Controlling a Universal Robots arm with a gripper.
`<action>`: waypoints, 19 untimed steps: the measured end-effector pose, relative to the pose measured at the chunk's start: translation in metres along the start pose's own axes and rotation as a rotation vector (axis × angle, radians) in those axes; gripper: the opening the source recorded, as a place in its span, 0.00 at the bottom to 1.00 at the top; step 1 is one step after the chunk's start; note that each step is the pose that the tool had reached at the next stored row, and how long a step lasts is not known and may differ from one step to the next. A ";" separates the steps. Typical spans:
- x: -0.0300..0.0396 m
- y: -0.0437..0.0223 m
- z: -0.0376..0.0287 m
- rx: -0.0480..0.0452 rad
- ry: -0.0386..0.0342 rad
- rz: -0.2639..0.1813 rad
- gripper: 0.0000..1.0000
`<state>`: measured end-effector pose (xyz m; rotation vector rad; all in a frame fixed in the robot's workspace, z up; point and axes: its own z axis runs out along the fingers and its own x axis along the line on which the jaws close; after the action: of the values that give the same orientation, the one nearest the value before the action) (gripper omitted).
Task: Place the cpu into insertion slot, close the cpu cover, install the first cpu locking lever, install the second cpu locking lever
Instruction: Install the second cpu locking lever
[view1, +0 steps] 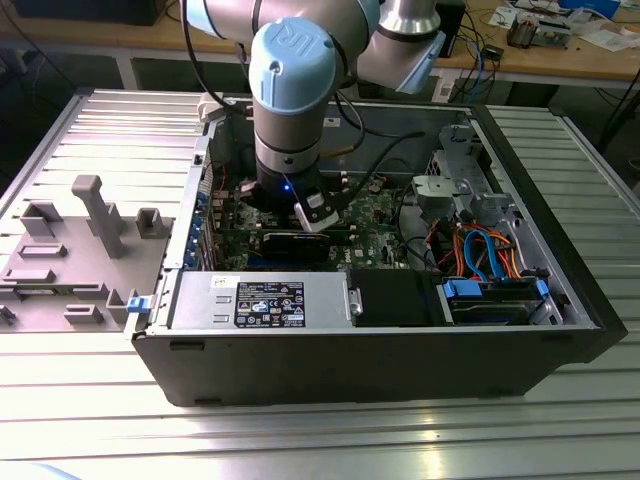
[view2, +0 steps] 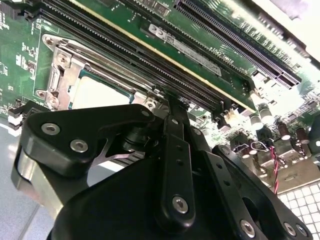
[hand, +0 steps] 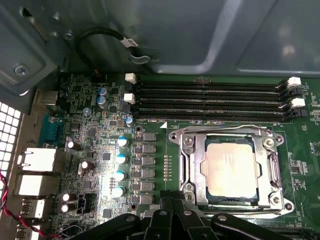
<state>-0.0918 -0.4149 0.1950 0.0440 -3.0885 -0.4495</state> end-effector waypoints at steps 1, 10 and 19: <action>0.0000 0.0002 0.0001 0.0000 0.0000 0.000 0.11; 0.0002 -0.0027 -0.0008 0.0000 0.0000 0.000 0.11; 0.0009 -0.0014 -0.0052 -0.0036 -0.0002 0.000 0.11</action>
<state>-0.0926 -0.4178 0.1996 0.0440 -3.0879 -0.4552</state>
